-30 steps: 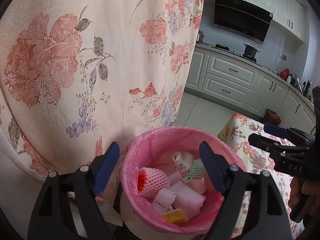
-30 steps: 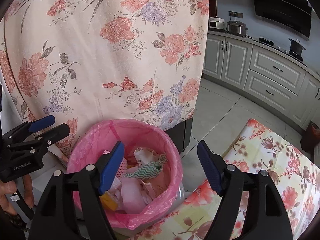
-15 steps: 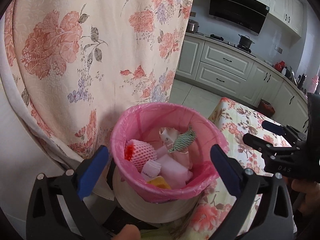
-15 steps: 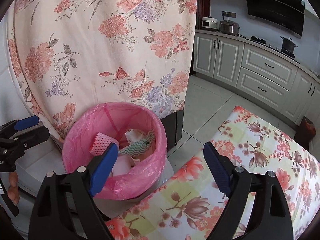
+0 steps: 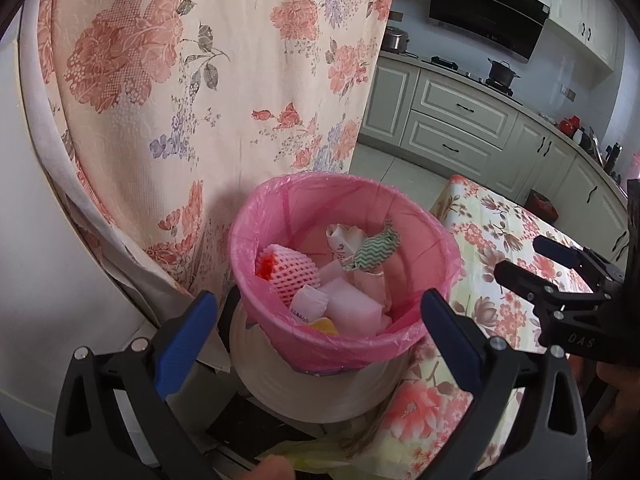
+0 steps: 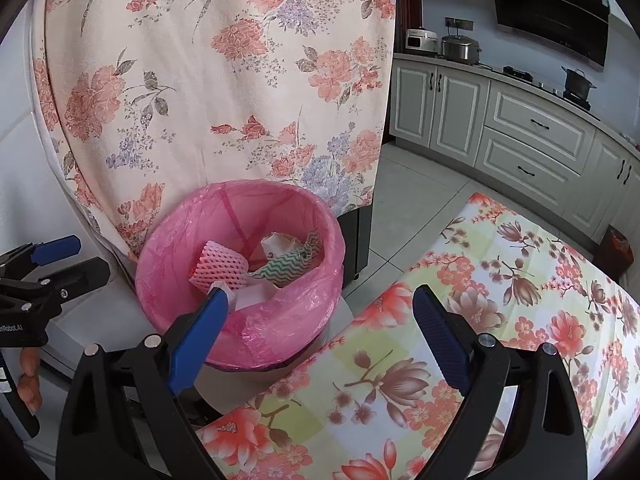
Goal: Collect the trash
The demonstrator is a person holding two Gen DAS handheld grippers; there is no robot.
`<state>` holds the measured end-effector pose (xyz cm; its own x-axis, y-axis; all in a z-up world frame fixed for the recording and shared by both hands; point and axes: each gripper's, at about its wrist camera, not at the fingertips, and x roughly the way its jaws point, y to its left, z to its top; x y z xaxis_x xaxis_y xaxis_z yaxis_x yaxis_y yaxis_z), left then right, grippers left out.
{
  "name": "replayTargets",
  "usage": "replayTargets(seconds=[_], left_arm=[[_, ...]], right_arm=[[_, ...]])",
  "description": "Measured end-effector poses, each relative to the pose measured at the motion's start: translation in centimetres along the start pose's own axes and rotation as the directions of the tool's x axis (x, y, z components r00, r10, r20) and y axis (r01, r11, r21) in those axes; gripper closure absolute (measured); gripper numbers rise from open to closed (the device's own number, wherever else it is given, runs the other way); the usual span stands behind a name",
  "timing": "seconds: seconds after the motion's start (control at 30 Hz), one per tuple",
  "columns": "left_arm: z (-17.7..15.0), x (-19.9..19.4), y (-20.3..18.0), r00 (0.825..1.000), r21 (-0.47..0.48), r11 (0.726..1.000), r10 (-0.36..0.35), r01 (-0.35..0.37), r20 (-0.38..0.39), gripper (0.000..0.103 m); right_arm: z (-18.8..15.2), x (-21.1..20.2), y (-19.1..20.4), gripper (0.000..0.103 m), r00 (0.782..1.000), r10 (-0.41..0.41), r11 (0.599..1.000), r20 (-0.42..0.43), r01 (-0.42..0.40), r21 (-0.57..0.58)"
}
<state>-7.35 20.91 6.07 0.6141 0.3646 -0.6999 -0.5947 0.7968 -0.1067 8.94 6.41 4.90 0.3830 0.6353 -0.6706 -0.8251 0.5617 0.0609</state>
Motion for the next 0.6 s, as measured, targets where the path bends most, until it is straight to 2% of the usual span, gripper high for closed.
replayTargets(seconds=[0.6], left_arm=[[0.38, 0.3, -0.2, 1.0, 0.004, 1.0, -0.005, 0.005, 0.0, 0.005]], right_arm=[[0.35, 0.15, -0.1, 0.015, 1.0, 0.008, 1.0, -0.001, -0.008, -0.001]])
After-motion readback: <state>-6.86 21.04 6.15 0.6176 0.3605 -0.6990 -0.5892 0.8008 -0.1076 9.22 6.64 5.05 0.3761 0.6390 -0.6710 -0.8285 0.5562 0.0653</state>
